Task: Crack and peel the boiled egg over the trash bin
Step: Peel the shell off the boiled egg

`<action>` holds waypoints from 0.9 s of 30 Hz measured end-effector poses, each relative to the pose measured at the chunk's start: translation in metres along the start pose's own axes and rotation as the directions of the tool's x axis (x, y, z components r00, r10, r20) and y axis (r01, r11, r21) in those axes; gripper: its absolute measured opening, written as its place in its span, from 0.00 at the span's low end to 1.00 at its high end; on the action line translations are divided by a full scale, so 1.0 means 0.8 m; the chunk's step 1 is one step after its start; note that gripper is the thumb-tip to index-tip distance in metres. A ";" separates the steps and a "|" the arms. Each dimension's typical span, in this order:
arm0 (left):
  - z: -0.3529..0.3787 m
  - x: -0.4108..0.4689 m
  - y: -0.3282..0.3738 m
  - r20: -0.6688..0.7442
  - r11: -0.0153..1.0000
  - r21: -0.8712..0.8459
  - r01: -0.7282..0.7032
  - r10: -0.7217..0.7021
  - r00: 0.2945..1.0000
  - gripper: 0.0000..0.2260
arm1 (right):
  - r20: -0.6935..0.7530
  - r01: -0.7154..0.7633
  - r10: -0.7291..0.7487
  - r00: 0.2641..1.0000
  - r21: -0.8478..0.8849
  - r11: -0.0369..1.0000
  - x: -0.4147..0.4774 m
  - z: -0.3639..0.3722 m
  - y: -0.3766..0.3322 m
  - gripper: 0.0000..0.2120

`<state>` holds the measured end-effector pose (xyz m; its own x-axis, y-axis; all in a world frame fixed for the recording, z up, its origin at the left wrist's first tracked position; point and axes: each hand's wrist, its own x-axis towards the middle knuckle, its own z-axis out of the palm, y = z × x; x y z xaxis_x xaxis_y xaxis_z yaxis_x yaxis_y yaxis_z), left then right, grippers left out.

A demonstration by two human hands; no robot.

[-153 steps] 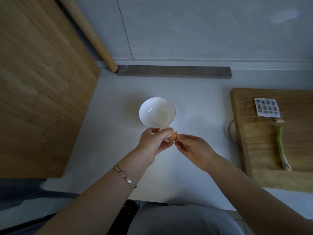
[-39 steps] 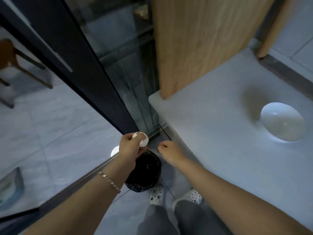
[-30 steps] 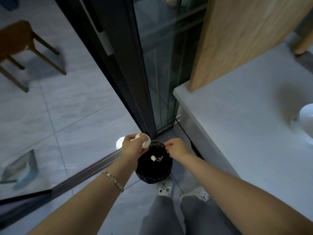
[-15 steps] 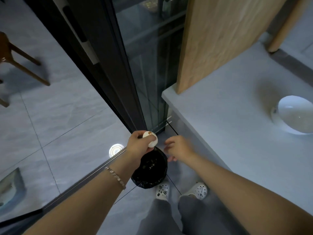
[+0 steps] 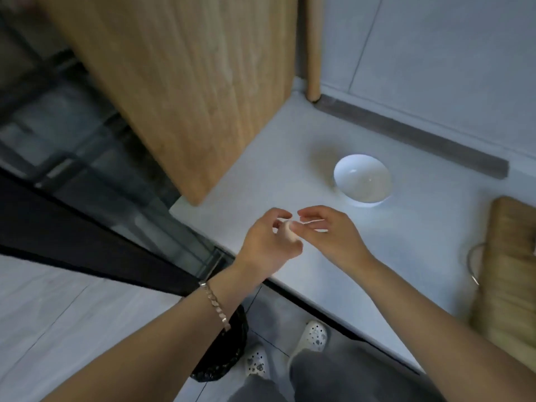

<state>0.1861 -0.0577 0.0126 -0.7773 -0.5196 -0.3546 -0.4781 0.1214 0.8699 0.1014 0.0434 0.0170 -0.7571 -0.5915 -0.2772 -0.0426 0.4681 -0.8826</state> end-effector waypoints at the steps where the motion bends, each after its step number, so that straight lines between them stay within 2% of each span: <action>1: 0.016 0.004 0.014 0.030 0.998 0.031 -0.056 0.055 0.998 0.19 | -0.011 -0.008 0.008 1.000 0.006 1.000 0.000 -0.017 0.004 0.10; 3: 0.041 0.010 0.031 0.074 0.985 0.065 -0.160 0.155 0.985 0.21 | -0.043 -0.019 0.020 0.999 0.036 0.999 0.001 -0.043 0.013 0.09; 5: 0.070 0.018 0.047 0.103 0.966 0.117 -0.229 0.218 0.971 0.20 | -0.106 -0.020 0.031 0.994 0.109 0.994 0.000 -0.075 0.026 0.04; 8: 0.098 0.027 0.059 0.132 0.952 0.145 -0.268 0.250 0.959 0.17 | -0.160 -0.013 0.060 0.985 0.277 0.961 -0.002 -0.109 0.040 0.09; 10: 0.117 0.031 0.068 0.162 0.944 0.145 -0.297 0.274 0.948 0.16 | -0.187 -0.039 0.112 0.976 0.353 0.935 -0.001 -0.131 0.050 0.08; 14: 0.138 0.037 0.077 0.199 0.912 0.165 -0.376 0.342 0.918 0.22 | -0.201 -0.114 0.214 0.956 0.418 0.901 0.000 -0.158 0.062 0.05; 18: 0.144 0.042 0.082 0.192 0.915 0.127 -0.384 0.357 0.914 0.22 | -0.199 -0.158 0.291 0.936 0.500 0.851 0.001 -0.170 0.065 0.06; 20: 0.143 0.047 0.084 0.194 0.915 0.119 -0.386 0.360 0.912 0.22 | -0.174 -0.172 0.297 0.939 0.509 0.843 0.004 -0.176 0.063 0.05; 24: 0.137 0.056 0.088 0.226 0.902 0.126 -0.412 0.378 0.898 0.23 | 0.016 -0.255 0.275 0.961 0.427 0.868 0.009 -0.177 0.053 0.10; 27: 0.132 0.061 0.092 0.252 0.893 0.146 -0.426 0.382 0.889 0.21 | 0.005 -0.250 0.270 0.963 0.396 0.884 0.013 -0.174 0.048 0.08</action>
<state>0.0699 0.0154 0.0230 -0.9769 -0.2025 -0.0689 -0.1559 0.4535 0.8775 0.0016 0.1464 0.0333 -0.7371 -0.4469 -0.5070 0.4097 0.3012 -0.8611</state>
